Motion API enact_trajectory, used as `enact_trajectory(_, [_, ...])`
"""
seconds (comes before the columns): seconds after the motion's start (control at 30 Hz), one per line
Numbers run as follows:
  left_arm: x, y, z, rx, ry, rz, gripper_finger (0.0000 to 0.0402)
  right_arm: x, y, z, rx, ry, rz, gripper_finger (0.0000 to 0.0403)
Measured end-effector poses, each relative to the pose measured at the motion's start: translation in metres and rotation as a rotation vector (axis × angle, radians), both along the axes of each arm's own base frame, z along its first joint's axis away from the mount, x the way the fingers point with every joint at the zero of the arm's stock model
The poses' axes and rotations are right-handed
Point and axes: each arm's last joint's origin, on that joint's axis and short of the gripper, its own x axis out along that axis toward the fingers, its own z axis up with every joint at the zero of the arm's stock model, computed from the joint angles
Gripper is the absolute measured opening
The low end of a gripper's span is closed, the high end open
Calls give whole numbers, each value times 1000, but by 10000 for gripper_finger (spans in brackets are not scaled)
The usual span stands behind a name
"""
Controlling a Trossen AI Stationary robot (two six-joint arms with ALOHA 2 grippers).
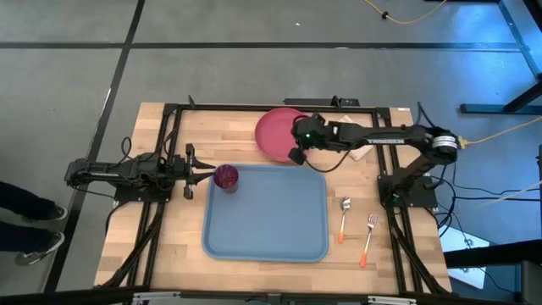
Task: Pick and place plate/cup/fork/spoon on tray
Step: Put the pink plate on the blue serving tray to the bottom right of the red glass
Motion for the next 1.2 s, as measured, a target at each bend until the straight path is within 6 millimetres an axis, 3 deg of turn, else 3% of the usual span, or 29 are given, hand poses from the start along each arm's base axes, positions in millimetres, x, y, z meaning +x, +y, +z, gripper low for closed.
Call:
enact_trajectory(0.17, [0, 0, 0, 0, 0, 0, 82, 5, 2, -17, 153, 12, 27, 8])
enact_trajectory(0.53, [0, 0, 0, 0, 0, 2, 82, 2, -8, -1, 190, -6, 162, 8])
enact_trajectory(0.77, [0, 0, 0, 0, 0, 3, 82, 9, -23, -28, 288, 33, 169, 11])
enact_trajectory(0.93, [0, 0, 0, 0, 0, 4, 82, 15, -25, -51, 341, 90, 180, 45])
enact_trajectory(1.2, [0, 0, 0, 0, 0, 3, 82, 14, -23, -56, 279, 166, 297, 78])
